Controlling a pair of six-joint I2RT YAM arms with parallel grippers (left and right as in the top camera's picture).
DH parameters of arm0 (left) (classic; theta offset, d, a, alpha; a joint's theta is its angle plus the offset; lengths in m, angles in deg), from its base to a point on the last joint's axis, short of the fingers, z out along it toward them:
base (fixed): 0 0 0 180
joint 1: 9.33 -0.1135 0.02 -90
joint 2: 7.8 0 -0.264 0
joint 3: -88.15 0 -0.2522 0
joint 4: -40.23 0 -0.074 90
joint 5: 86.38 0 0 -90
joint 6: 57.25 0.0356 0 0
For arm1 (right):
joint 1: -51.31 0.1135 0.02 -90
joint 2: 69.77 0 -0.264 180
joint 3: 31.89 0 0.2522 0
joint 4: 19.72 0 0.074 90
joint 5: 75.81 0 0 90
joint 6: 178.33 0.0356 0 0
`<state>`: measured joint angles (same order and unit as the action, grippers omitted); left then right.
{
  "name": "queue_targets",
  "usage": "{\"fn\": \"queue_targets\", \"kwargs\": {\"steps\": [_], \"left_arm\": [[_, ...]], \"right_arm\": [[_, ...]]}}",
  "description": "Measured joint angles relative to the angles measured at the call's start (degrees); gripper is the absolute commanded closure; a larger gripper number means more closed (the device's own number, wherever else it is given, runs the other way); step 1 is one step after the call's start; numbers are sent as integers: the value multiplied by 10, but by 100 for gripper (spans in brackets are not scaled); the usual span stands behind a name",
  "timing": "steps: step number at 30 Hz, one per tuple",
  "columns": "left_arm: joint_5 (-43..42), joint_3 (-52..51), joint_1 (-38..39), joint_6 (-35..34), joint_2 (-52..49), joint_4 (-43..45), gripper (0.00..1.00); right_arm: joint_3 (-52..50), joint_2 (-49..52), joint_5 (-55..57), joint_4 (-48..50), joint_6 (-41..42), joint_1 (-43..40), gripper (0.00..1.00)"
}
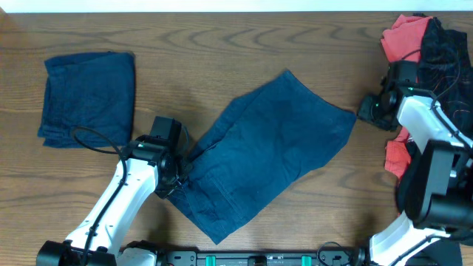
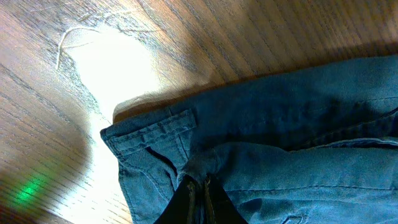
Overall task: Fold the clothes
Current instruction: 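Lower the right gripper and grasp the jeans' right leg end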
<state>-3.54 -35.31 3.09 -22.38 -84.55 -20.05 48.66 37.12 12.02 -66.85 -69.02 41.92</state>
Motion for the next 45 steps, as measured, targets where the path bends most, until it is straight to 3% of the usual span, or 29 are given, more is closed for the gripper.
{"fn": "queue_targets", "kwargs": {"steps": [7,19,24,34,45], "left_arm": [[0,0,0,0,0,0,94],[0,0,0,0,0,0,94],[0,0,0,0,0,0,94],[0,0,0,0,0,0,94],[0,0,0,0,0,-2,94]], "right_arm": [[0,25,-40,-15,1,-2,68],[0,25,-246,-13,-52,-2,67],[0,25,-283,-14,-64,-1,59],[0,25,-284,-17,-70,17,58],[0,25,-172,-45,-58,25,59]]}}
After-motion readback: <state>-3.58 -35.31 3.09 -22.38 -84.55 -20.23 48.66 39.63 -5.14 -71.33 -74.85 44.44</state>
